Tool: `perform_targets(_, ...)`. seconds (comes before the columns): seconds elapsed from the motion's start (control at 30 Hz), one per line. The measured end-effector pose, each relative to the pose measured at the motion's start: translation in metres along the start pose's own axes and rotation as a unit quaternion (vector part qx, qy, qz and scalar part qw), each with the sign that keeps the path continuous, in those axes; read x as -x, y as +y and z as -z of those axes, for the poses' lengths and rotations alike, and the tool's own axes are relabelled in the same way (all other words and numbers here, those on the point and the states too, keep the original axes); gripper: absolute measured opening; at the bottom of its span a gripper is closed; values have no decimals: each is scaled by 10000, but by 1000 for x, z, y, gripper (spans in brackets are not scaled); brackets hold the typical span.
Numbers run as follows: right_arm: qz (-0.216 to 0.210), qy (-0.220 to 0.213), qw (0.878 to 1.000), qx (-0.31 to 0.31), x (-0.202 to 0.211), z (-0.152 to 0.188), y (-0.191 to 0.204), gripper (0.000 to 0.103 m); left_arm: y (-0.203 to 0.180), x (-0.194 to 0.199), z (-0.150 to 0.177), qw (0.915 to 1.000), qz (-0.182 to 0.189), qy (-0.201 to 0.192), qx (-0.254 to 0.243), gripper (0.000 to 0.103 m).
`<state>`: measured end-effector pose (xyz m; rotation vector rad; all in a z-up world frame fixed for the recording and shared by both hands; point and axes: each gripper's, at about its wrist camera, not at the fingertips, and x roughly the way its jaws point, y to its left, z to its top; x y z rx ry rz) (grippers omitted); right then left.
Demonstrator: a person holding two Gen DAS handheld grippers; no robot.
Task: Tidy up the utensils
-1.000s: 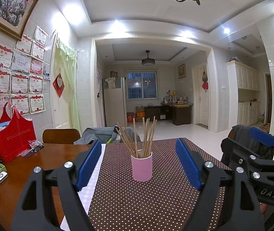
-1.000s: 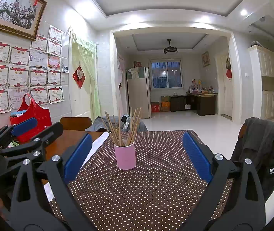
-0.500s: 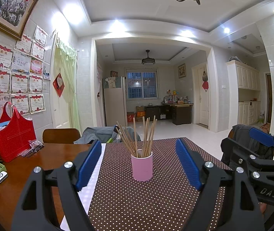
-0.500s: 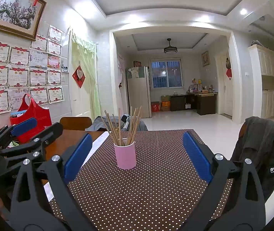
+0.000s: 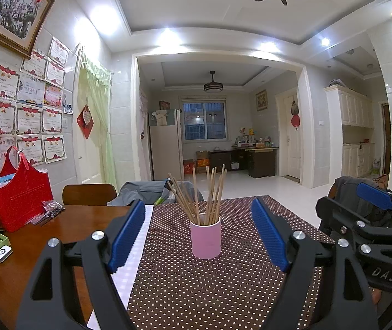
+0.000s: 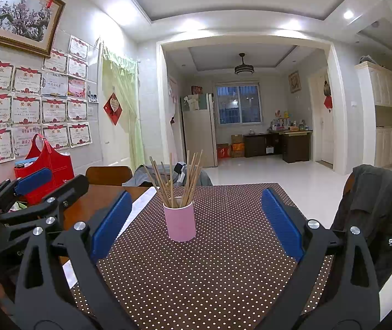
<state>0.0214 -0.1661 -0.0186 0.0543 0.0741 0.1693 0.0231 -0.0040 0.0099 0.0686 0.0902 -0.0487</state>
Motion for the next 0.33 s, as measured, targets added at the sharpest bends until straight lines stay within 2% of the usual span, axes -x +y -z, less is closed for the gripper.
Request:
perform_targets(0.17, 33, 72, 10000, -2, 1, 4, 10, 93, 1, -9, 4, 9999, 0, 114, 6, 78)
perform_targets(0.33, 248, 295, 9993, 0, -5, 13, 21, 93, 3, -28, 11, 9992, 23, 408, -1, 78)
